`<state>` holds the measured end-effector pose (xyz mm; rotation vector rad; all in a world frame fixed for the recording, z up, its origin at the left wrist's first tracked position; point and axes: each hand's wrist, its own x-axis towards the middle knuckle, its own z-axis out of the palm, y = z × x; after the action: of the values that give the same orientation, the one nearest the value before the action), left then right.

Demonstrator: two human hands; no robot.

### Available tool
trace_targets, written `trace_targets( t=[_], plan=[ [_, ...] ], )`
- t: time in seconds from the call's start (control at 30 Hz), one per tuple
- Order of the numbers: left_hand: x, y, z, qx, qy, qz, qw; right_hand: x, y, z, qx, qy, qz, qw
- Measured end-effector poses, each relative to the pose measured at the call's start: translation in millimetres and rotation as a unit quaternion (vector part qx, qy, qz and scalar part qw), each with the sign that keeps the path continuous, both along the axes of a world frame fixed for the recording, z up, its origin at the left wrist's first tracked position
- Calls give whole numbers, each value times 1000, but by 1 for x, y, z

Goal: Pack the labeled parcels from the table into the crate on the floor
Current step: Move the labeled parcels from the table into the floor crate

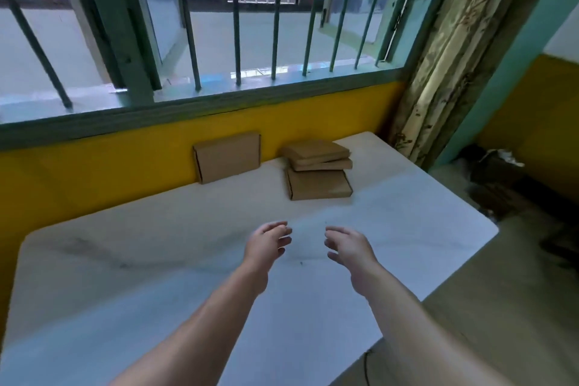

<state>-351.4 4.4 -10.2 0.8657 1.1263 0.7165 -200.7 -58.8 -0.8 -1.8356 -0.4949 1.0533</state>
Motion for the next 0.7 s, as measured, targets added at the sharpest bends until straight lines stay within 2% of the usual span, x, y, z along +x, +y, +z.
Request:
trace_targets(
  t=[0.27, 0.4, 0.57, 0.7],
  plan=[
    [99, 76, -38, -10, 48, 68, 996, 109, 95, -43, -30, 2, 53, 998],
    [144, 103, -62, -16, 132, 137, 982, 172, 131, -65, -53, -4, 61, 997],
    [177, 141, -76, -11, 223, 158, 962, 226, 170, -88, -80, -11, 86, 993],
    [189, 162, -90, -28, 247, 166, 954, 244, 189, -101, -99, -11, 116, 988]
  ],
)
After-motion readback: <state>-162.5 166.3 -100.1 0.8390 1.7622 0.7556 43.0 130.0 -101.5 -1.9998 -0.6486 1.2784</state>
